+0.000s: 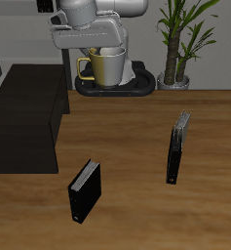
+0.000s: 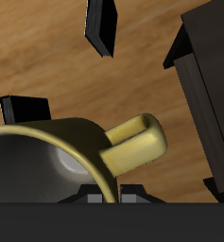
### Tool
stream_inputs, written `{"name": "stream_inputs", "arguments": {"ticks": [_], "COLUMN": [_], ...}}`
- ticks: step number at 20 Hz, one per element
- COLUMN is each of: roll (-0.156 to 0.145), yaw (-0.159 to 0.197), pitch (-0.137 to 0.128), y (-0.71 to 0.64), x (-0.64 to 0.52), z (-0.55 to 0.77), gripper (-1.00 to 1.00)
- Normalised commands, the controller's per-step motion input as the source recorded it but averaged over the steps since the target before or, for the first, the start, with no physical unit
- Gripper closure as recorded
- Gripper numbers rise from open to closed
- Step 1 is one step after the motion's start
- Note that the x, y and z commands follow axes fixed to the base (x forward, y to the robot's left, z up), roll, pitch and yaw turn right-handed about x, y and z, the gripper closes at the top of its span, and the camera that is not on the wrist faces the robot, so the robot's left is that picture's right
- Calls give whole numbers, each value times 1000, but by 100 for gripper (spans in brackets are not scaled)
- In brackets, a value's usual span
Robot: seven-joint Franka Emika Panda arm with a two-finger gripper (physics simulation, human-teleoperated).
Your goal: Place the white-yellow mug on top of the shelf
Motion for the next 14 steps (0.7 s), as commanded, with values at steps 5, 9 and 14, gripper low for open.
{"name": "stream_inputs", "arguments": {"ticks": [5, 9, 14], "roll": [-17, 28, -20], "yaw": [12, -6, -51], "pitch": [-9, 6, -4], "y": [-408, -378, -376], "x": [81, 73, 65], "z": [233, 118, 87], "gripper": [100, 100, 100]}}
